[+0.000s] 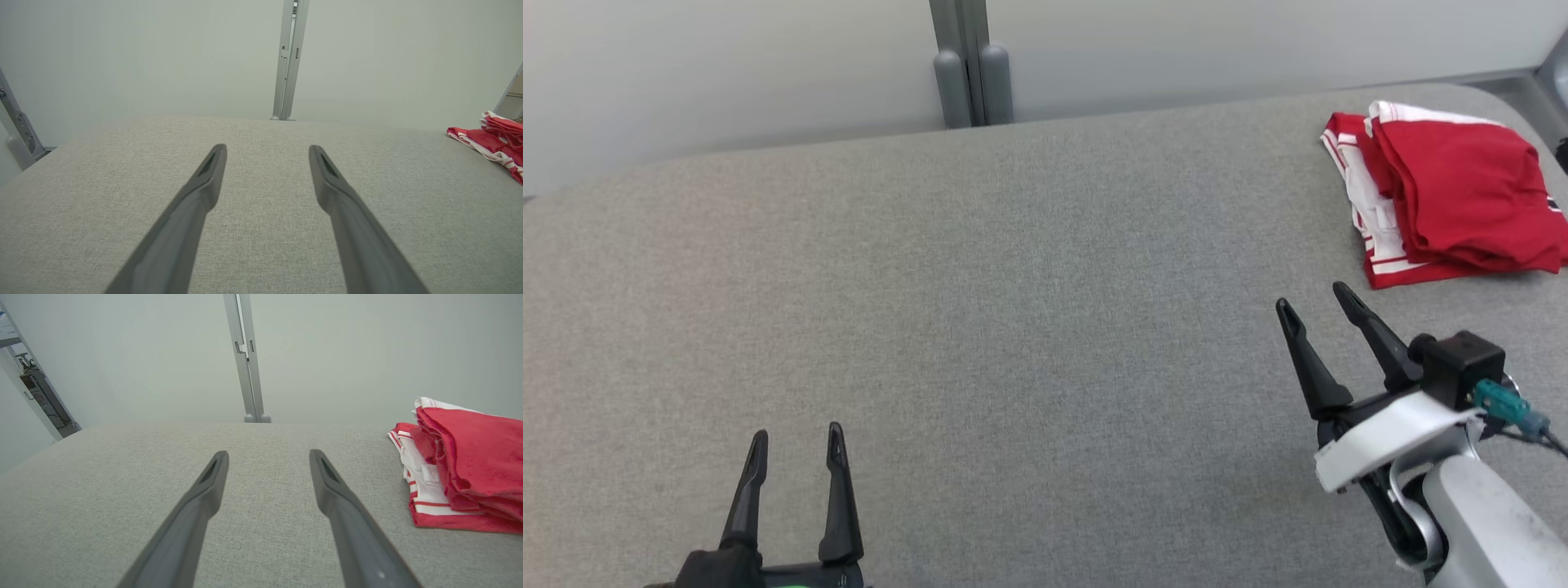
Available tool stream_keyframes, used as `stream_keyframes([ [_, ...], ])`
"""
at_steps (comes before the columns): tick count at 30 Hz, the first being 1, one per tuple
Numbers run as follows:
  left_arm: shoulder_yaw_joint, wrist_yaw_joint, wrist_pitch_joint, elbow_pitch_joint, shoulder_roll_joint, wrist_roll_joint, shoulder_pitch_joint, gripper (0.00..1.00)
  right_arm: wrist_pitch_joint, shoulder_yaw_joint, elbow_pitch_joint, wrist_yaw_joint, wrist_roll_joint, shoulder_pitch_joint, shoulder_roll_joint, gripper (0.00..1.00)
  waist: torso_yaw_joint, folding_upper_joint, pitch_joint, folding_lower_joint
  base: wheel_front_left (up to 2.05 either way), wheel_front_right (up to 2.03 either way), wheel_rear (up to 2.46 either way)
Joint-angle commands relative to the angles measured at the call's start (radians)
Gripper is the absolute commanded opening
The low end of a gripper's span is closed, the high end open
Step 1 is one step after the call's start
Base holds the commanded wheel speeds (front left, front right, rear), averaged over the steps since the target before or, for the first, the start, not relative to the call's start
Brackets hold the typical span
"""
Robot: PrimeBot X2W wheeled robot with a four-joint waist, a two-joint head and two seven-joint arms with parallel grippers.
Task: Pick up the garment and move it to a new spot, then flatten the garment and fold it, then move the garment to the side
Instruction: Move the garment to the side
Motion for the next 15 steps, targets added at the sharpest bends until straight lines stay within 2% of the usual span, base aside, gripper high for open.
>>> stream_keyframes([
  [1, 0.009, 0.005, -0.003, -0.009, 0.000, -0.005, 0.026, 1.00, -0.004, -0.036, -0.038, -0.002, -0.038, 0.049, 0.026, 1.00, 0.020, 0.0000, -0.092, 0.0001, 0.00, 0.00, 0.00],
  [5, 0.024, -0.001, -0.003, -0.025, 0.000, 0.012, 0.075, 1.00, -0.004, -0.130, -0.140, -0.002, -0.145, 0.190, 0.102, 1.00, 0.021, 0.0000, -0.133, 0.0001, 0.00, 0.00, 0.00],
  [10, 0.027, 0.009, -0.003, -0.043, 0.000, 0.024, 0.120, 1.00, -0.004, -0.185, -0.195, -0.002, -0.222, 0.297, 0.150, 1.00, 0.019, 0.0000, -0.163, 0.0001, 0.00, 0.00, 0.00],
  [15, 0.016, -0.004, -0.003, -0.052, 0.000, 0.053, 0.157, 1.00, -0.004, -0.208, -0.214, -0.002, -0.260, 0.354, 0.178, 1.00, 0.016, 0.0000, -0.179, 0.0001, 0.00, 0.00, 0.00],
])
